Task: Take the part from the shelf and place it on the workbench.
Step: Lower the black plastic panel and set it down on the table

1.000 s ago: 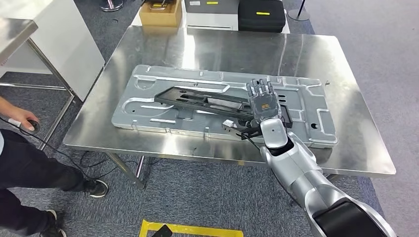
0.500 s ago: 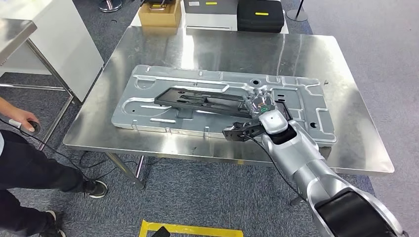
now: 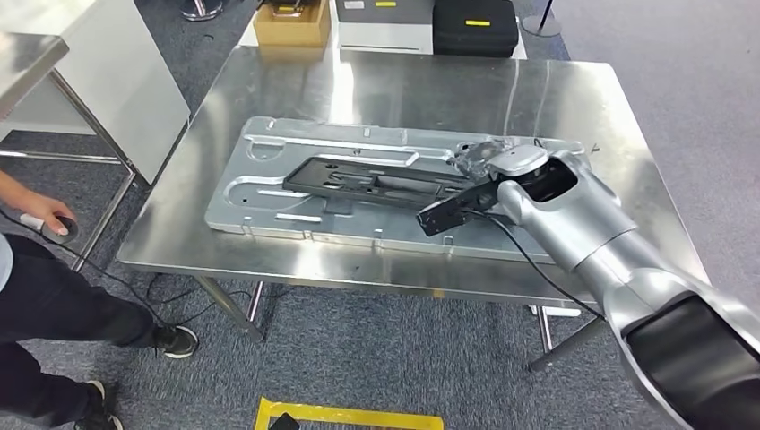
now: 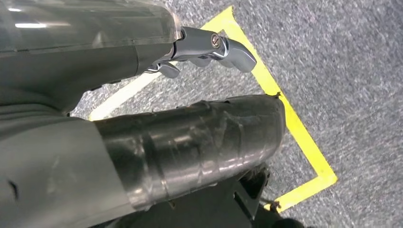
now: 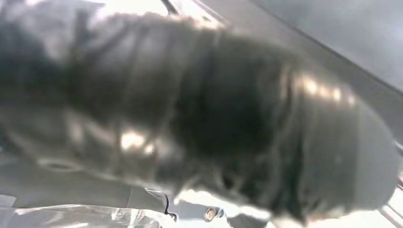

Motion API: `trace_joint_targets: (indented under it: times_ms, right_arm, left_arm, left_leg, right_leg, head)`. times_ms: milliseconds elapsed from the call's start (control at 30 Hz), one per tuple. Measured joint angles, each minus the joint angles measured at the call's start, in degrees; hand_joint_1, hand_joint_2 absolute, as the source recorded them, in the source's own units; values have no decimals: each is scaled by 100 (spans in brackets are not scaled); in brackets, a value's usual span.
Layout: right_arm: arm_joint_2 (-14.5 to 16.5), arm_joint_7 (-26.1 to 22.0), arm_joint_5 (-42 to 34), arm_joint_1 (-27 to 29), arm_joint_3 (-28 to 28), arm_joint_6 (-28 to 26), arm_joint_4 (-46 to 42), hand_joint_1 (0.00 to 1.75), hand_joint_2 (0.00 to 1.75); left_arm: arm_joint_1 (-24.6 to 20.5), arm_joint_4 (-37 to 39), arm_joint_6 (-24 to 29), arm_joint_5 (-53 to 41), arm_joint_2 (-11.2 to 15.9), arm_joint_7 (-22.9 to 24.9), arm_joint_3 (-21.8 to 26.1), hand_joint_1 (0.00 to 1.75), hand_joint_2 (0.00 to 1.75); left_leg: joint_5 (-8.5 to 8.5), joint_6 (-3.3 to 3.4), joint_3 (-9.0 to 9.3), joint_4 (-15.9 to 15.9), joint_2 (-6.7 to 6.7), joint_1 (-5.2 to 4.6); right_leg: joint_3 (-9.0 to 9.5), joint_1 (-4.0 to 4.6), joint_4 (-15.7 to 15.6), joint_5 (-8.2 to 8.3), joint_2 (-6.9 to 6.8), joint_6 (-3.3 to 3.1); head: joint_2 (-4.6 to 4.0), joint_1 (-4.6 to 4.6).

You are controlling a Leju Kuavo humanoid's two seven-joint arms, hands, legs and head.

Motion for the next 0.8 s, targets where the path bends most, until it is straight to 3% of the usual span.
trace_joint_targets:
  times_ms: [100, 200, 233, 267, 300, 400, 467, 567, 633, 700, 767, 800]
  right_arm:
    - [-188, 157, -531, -159, 324, -101, -221, 0, 0]
    - [-307, 224, -719, -273, 555, -214, -372, 0, 0]
    - [-340, 232, -744, -283, 617, -222, -403, 0, 0]
    - [-367, 239, -765, -284, 665, -234, -430, 0, 0]
    - [-390, 247, -795, -285, 698, -259, -457, 0, 0]
    - [-534, 316, -1129, -324, 752, -461, -605, 0, 0]
    - [-798, 383, -1608, -384, 780, -667, -836, 0, 0]
    - [-1421, 451, -2124, -315, 719, -1585, -1427, 0, 0]
    - [-1874, 394, -1925, 214, 371, -2946, -1954, 0, 87]
    - [-2135, 144, -1342, 1270, -359, -4461, -2532, 0, 175]
    - [-2106, -266, -708, 2556, -1244, -5639, -3092, 0, 175]
    - [-2007, -489, -454, 3187, -1675, -6106, -3377, 0, 175]
  left_arm:
    - [19, 0, 37, 51, 17, -28, 0, 0, 0]
    - [30, 0, 55, 78, 33, -56, 0, 0, 0]
    - [35, 0, 56, 81, 37, -57, 0, 0, 0]
    - [41, 0, 56, 82, 38, -58, 0, 0, 0]
    - [45, 0, 56, 86, 39, -61, 0, 0, 0]
    - [51, 0, 57, 141, 52, -104, 2, 0, 0]
    - [63, 0, 64, 211, 59, -167, 12, 0, 0]
    - [130, 0, 93, 348, 66, -273, 51, 0, 0]
    - [170, 0, 140, 440, 74, -330, 91, 0, 0]
    - [210, 0, 216, 518, 78, -370, 128, 0, 0]
    - [261, 0, 303, 569, 78, -393, 144, 0, 0]
    - [278, 0, 349, 589, 75, -397, 144, 0, 0]
  left_leg:
    - [-163, -86, -82, 196, 7, 7]
    - [-675, -161, -559, 1260, 14, 35]
    - [-758, -174, -706, 1555, 14, 42]
    - [-728, -179, -763, 1645, 15, 46]
    - [-588, -177, -708, 1503, 15, 48]
    - [-53, -124, -191, 382, 11, 40]
    - [13, -76, -38, 42, -2, 17]
    - [31, 17, -10, -18, -29, 34]
    - [55, 103, 37, -82, -52, 62]
    - [49, 149, 69, -100, -94, 66]
    - [27, 158, 83, -91, -125, 65]
    - [11, 156, 84, -81, -129, 64]
  right_leg:
    - [29, -49, -48, 28, -13, -93]
    - [44, -52, -59, 26, -15, -146]
    - [45, -48, -56, 23, -15, -150]
    - [46, -46, -51, 20, -15, -151]
    - [49, -46, -46, 17, -12, -149]
    - [57, -35, -24, -8, -4, -107]
    - [35, -21, -19, -9, -9, -48]
    - [44, -18, -9, -52, -25, 57]
    - [-67, -29, 298, -263, -21, 120]
    - [-391, -45, 991, -596, -17, 163]
    - [-665, -56, 1461, -721, -19, 182]
    - [-663, -59, 1401, -631, -21, 180]
  head:
    - [0, -2]
    - [0, -5]
    - [0, -4]
    - [0, -5]
    - [0, -5]
    - [0, -3]
    - [0, -2]
    - [0, 0]
    - [0, 4]
    - [0, 8]
    - [0, 9]
    - [0, 9]
